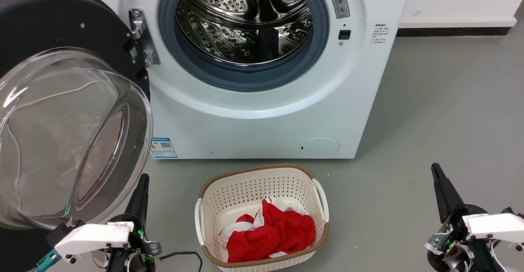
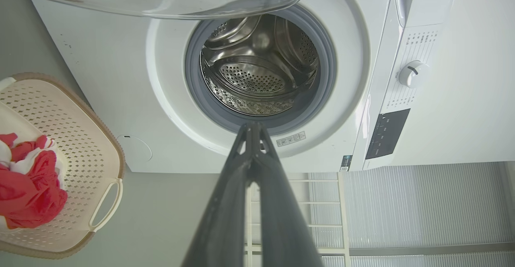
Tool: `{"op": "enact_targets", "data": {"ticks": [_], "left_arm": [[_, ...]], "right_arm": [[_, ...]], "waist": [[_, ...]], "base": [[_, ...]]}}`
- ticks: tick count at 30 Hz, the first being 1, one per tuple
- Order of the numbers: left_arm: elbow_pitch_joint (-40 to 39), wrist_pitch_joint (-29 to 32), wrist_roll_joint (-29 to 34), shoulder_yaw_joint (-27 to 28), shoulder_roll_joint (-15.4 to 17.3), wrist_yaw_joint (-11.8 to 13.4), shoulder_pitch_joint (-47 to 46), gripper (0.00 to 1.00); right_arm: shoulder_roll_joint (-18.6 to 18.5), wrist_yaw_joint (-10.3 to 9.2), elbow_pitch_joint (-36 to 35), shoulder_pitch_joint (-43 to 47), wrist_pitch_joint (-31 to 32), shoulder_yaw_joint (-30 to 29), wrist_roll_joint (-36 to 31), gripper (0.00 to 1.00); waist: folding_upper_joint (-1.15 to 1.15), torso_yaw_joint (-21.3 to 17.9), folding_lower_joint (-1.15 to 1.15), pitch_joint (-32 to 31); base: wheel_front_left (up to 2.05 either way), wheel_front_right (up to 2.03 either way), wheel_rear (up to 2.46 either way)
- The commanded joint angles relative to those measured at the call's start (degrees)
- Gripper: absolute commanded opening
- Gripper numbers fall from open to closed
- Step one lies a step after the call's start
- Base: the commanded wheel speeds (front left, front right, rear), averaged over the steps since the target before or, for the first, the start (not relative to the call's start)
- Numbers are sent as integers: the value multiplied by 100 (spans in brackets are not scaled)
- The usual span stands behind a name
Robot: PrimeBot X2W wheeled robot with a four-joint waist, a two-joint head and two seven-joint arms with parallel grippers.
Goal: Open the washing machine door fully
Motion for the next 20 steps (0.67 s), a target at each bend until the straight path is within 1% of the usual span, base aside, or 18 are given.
{"op": "enact_targets", "data": {"ticks": [1,11,20], "left_arm": [[17,40,-115,26,-6,-42,-109,0],[58,138,-525,59,-12,-73,-119,0],[58,137,-519,57,-13,-76,-115,0]], "right_arm": [[11,0,19,-116,35,-22,116,0],[25,0,86,-139,123,-75,495,0],[43,0,86,-141,138,-96,458,0]], "waist": [[0,4,0,-2],[0,27,0,-13],[0,28,0,-13]], "base": [[0,0,0],[0,0,0],[0,0,0]]}}
